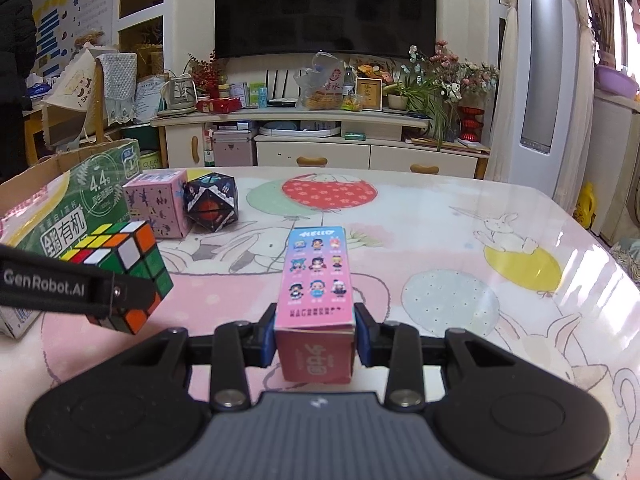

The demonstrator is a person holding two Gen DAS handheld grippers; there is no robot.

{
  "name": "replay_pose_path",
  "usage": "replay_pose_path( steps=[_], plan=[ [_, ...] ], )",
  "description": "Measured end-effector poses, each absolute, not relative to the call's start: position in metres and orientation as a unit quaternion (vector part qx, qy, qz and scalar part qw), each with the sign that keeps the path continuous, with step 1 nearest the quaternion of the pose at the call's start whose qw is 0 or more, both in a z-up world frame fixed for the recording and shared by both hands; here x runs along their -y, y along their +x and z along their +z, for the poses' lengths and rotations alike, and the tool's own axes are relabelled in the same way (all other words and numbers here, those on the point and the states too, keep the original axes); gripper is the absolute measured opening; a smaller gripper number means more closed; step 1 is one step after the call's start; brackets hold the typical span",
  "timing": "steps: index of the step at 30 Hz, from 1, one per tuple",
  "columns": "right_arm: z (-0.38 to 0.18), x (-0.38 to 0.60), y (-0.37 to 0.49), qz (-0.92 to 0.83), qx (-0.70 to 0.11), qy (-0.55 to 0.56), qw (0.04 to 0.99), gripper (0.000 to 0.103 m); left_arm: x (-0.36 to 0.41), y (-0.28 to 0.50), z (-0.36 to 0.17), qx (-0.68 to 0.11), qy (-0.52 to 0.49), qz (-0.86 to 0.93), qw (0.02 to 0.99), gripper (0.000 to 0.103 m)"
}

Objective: Organize rigid objects
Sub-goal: 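Carry the Rubik's cube with the left tool while the right carries the blind box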

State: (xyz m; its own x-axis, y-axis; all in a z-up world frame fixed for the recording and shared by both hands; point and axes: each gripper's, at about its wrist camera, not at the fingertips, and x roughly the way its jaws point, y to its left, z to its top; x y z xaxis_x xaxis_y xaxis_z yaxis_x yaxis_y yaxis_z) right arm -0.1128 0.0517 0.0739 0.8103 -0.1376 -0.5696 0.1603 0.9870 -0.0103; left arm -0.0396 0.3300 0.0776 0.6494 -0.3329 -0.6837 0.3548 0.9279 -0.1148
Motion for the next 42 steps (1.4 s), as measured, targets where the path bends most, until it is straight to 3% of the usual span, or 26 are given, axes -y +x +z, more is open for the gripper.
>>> replay_pose_path(
  steps=[42],
  plan=[
    [0.085,-0.088,-0.112,-0.034,-0.307,0.011,0.951,0.036,-0.338,-0.032,0.092,-0.358,-0.005,-0.206,0.910,0.063]
  ],
)
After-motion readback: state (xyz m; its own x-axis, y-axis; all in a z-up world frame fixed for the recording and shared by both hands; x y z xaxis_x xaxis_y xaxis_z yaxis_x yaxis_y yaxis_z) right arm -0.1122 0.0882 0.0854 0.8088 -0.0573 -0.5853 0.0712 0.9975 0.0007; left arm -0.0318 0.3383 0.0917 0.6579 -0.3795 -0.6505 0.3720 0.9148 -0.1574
